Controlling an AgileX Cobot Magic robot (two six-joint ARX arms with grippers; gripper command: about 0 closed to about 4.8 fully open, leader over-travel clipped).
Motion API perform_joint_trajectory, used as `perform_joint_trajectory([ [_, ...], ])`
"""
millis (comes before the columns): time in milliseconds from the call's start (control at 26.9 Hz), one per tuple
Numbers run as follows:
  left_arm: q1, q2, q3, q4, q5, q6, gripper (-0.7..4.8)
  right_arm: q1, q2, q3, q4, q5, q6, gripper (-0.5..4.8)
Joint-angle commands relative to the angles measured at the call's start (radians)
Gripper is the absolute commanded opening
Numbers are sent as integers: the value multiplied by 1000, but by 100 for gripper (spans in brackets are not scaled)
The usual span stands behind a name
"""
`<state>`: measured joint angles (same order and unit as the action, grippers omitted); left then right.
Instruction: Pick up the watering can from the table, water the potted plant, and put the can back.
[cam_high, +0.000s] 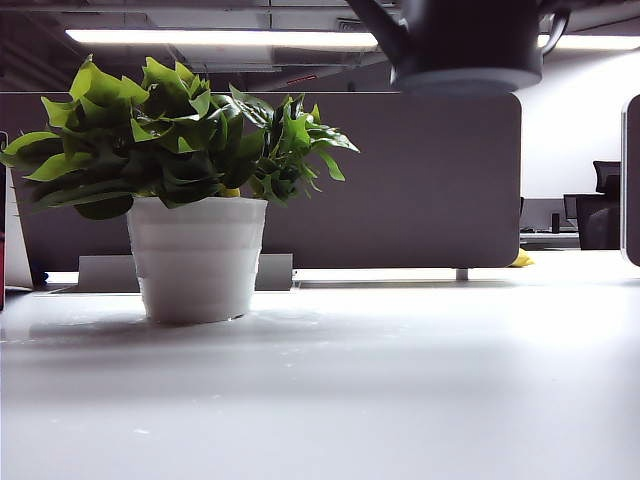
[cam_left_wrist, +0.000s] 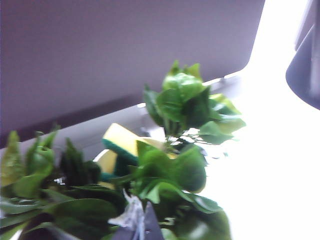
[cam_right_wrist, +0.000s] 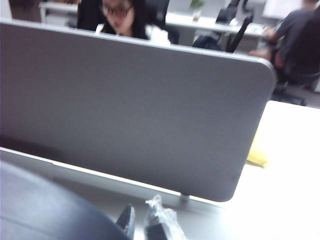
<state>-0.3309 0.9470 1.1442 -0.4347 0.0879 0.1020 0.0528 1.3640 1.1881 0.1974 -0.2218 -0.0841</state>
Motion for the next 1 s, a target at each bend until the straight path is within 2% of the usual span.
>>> perform_joint_trajectory([
  [37, -2, -4, -4, 3, 26, -44, -6, 8, -116, -116, 134, 53, 82, -6],
  [260, -51, -4, -32, 7, 30, -53, -6, 26, -283, -338, 166, 153, 126, -6],
  [371, -104, -4, -61, 34, 27, -50, -6, 25, -330, -433, 187, 170, 126, -6],
  [520, -177, -5, -113, 98, 21, -50, -6, 25, -342, -560, 317, 202, 126, -6],
  [743, -251, -5, -162, 138, 21, -48, -6, 11, -259, -701, 576, 201, 125, -6],
  [928, -260, -5, -162, 137, 18, -29, -6, -10, -113, -717, 673, 182, 110, -6],
  [1002, -260, -5, -162, 135, 18, -27, -6, -22, -37, -717, 772, 159, 108, -6],
])
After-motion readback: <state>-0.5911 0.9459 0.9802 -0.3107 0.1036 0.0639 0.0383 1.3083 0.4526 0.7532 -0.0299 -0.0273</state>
